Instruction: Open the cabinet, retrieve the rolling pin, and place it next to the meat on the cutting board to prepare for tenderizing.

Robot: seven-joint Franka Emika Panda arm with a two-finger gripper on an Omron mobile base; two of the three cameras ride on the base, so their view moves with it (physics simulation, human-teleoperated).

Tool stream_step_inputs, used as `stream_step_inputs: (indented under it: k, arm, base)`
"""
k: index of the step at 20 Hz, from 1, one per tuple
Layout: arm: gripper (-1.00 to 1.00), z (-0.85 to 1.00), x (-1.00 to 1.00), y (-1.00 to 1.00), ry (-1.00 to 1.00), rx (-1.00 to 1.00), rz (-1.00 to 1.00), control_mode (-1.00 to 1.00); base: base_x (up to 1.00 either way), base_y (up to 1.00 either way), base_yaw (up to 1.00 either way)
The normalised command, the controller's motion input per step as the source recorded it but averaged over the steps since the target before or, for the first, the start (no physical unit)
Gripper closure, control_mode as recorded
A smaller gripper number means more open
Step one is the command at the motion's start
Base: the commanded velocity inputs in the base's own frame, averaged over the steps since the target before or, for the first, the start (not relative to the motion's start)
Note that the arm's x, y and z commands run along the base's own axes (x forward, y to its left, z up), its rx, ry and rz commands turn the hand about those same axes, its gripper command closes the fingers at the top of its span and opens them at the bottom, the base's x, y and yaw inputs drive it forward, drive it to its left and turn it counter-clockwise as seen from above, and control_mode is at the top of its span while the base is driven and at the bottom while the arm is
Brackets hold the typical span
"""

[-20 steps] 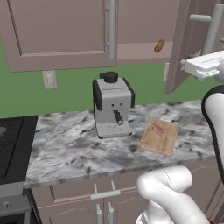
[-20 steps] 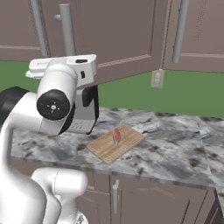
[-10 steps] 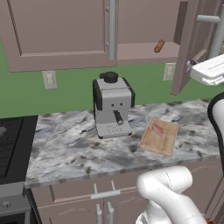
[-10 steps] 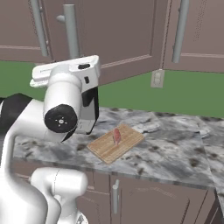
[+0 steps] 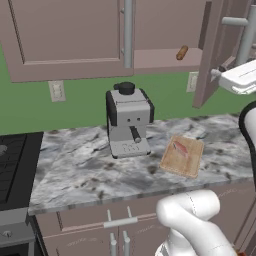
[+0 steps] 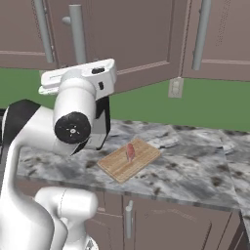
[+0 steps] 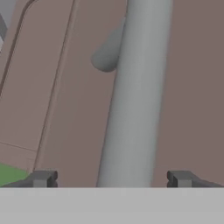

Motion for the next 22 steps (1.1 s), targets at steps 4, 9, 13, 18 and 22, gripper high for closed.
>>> stream_step_inputs:
  k: [4,9,13,18,22]
  arm:
    - [-1.0,0.01,0.03,-0.66,0.03,0.0,0.0,-1.0]
    - [-1.0,0.03,-0.33,-0.54,-0.02,0.0,0.0,-1.0]
    - [-1.0,0.16,-0.99,0.12,-0.17,-0.08,0.0,-1.0]
    - [-1.0,0.1,-0.83,0.55,-0.1,-0.1,0.0,-1.0]
    - [-1.0,0.15,-0.44,0.77,-0.02,-0.12,0.0,-1.0]
  base:
    - [0.0,0.0,0.0]
    - [0.0,0.0,0.0]
    - [0.0,0.0,0.0]
    - [0.0,0.0,0.0]
    - [0.0,0.0,0.0]
